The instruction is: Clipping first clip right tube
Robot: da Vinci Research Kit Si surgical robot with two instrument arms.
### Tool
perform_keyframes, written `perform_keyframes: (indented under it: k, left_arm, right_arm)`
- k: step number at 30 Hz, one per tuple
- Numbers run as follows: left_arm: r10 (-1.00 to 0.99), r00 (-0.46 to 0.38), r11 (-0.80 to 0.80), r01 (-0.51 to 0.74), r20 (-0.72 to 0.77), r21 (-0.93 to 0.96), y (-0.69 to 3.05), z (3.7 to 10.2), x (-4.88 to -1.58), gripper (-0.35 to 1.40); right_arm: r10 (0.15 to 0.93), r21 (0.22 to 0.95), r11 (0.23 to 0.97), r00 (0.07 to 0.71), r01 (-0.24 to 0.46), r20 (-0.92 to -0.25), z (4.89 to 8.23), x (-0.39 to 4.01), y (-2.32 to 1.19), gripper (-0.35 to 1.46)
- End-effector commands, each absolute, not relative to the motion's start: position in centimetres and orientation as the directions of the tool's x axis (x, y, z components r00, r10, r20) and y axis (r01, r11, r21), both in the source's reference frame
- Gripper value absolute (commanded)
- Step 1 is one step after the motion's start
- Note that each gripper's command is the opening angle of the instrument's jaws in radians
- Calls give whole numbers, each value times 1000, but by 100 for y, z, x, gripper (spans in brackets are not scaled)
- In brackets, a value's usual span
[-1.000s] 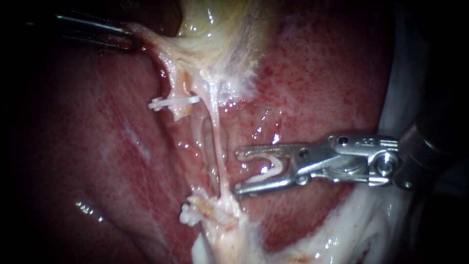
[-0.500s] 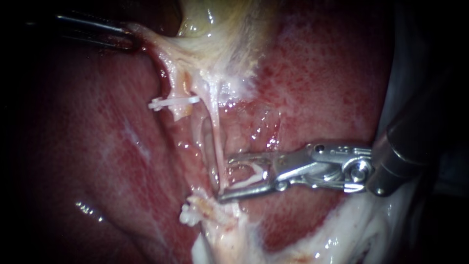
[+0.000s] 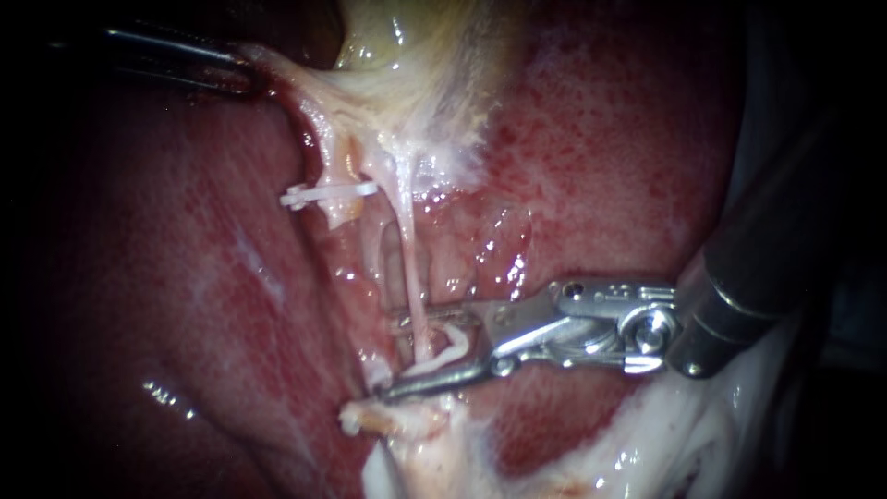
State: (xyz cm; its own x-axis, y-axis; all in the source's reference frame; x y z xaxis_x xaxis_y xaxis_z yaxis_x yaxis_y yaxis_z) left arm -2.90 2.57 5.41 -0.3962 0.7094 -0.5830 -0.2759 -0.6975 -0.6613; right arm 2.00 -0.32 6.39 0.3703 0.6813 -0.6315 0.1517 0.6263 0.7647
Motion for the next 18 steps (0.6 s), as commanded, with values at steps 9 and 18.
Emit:
perform_keyframes:
  k: [9,18]
  left_arm:
    - [709,-396,-698,-276,-583,-661,257,540,-290,-35]
    - [709,-396,-698,-276,-583,-661,257,541,-290,-35]
  right_arm:
    - [698,767,613,325,190,-638,598,201,-30,43]
    - [700,770,608,328,194,-634,597,201,-31,25]
